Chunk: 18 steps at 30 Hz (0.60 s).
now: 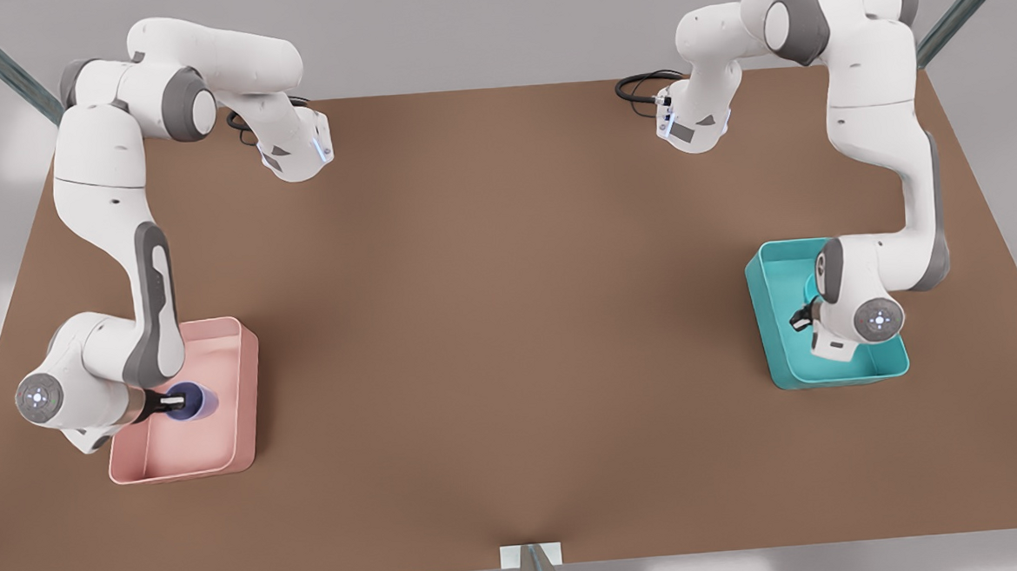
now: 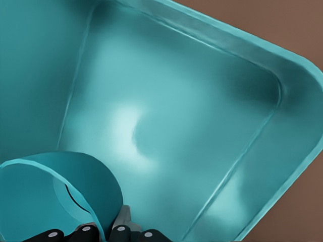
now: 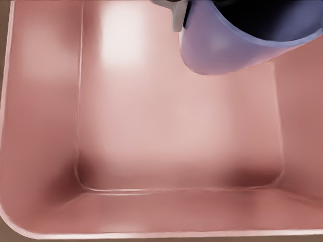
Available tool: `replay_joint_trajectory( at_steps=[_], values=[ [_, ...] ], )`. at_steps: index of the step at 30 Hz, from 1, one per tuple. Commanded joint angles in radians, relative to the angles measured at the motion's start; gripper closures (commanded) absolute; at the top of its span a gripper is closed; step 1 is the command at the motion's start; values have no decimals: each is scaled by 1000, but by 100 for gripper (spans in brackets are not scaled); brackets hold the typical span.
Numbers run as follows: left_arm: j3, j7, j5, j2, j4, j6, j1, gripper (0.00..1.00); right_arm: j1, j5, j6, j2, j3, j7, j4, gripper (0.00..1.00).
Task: Put the bowls and cups in different boxes
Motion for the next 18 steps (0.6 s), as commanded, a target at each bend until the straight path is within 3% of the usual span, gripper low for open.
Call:
replay_joint_trajectory(
  at_steps=[1,2,4,5,6,12,15,18],
  values=[
    [-1,171,-2,31,-13,123,17,79,-4,20,30,6,0,-239,1,79],
    [-1,171,0,43,-28,151,26,79,-5,20,30,5,0,-239,1,79],
    [-1,171,0,54,-29,159,40,79,-5,46,30,12,1,-242,1,0],
    [-1,171,0,57,-28,159,41,55,-5,46,30,12,1,-242,1,0],
    [-1,184,-1,51,-28,152,43,0,-5,46,30,11,1,-242,1,0],
    [-35,182,-20,-109,27,-15,23,0,-4,44,10,-5,1,-243,-1,0],
    [-65,297,-130,-236,208,-300,-46,0,-2,44,-83,-75,1,-268,-1,0],
    [-131,507,-189,-227,421,-578,-54,0,24,30,-324,-213,8,-196,54,0]
  ],
)
